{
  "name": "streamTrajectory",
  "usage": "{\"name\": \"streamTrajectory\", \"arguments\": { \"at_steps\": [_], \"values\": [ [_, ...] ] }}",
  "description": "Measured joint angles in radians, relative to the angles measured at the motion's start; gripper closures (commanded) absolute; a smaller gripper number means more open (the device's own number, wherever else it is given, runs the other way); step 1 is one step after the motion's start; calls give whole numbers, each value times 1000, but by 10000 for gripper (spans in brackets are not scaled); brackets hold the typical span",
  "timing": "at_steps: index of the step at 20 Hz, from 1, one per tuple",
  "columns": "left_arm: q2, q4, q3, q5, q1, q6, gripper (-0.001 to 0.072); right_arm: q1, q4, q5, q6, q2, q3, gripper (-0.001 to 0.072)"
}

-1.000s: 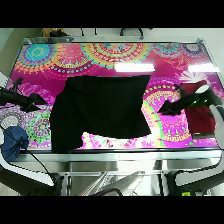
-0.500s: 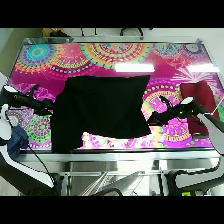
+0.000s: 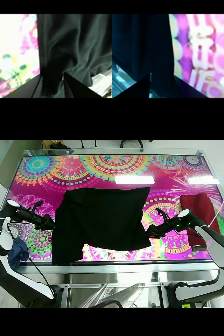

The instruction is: Fold the shirts.

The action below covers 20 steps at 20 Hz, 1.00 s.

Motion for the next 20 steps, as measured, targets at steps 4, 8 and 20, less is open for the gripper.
{"name": "streamTrajectory", "arguments": {
  "at_steps": [4, 8, 20],
  "values": [
    [0, -2, 0, -29, 47, 0, 415, 4, 0, 13, -6, -1, -3, 372],
    [0, -4, 0, -35, 100, 0, 415, 10, 2, 35, -6, 0, -37, 372],
    [0, -17, 1, 41, 32, 18, 415, 12, 33, 14, -14, 0, -60, 372]
  ]
}}
